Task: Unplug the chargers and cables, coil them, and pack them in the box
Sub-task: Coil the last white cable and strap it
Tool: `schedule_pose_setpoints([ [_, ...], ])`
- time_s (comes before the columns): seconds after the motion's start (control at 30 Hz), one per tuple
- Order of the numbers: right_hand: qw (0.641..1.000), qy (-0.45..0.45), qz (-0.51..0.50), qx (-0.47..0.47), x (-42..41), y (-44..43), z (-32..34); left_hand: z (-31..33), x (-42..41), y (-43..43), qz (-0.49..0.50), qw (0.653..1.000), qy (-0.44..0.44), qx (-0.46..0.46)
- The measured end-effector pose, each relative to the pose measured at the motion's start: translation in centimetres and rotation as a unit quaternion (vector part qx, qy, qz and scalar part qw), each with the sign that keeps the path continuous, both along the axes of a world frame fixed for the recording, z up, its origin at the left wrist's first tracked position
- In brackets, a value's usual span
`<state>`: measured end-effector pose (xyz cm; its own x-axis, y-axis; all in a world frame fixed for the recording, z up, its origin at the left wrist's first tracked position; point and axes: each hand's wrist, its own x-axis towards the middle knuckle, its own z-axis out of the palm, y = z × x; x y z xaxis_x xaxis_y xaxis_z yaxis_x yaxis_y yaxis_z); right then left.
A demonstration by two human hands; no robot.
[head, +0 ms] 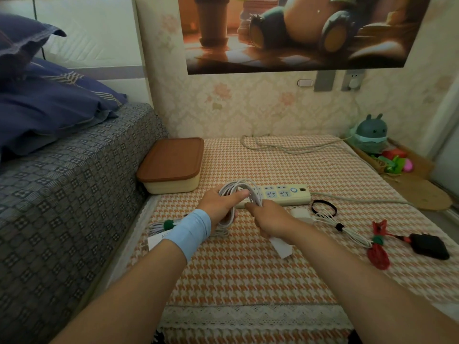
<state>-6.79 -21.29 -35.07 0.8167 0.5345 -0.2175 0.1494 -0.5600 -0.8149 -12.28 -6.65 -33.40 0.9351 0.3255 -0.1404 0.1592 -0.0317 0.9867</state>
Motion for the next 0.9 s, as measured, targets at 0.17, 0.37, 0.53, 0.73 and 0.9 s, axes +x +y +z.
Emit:
schedule_pose_setpoints([
  [0.17, 0.992, -0.099, 0.062, -0.050, -0.3, 0.5, 0.4, -1.1, 0.7, -0.1, 0.036, 0.996, 0.038, 0.069],
  [0.37, 0.975, -0.142, 0.154, -0.067, -1.1, 0.8, 1.3, -1.3, 0.2, 0.6, -0.125, 0.990, 0.024, -0.062],
  [0.53, 0.975, 0.102, 0.187, 0.065, -1.3, 0.6, 1.8, -0.7, -0.3, 0.5, -0.148, 0.984, 0.016, -0.098],
  [0.73, 0.942, 0.233, 0.144, 0.194, -0.7, 0.0, 0.6, -0.4, 0.0, -0.1, -0.159, 0.983, -0.001, -0.090],
  [0.9, 0.900, 0.335, 0.129, 0.247, 0.4, -1.0, -0.5, -0.6, 0.5, 0.5, -0.116, 0.980, 0.001, -0.162],
])
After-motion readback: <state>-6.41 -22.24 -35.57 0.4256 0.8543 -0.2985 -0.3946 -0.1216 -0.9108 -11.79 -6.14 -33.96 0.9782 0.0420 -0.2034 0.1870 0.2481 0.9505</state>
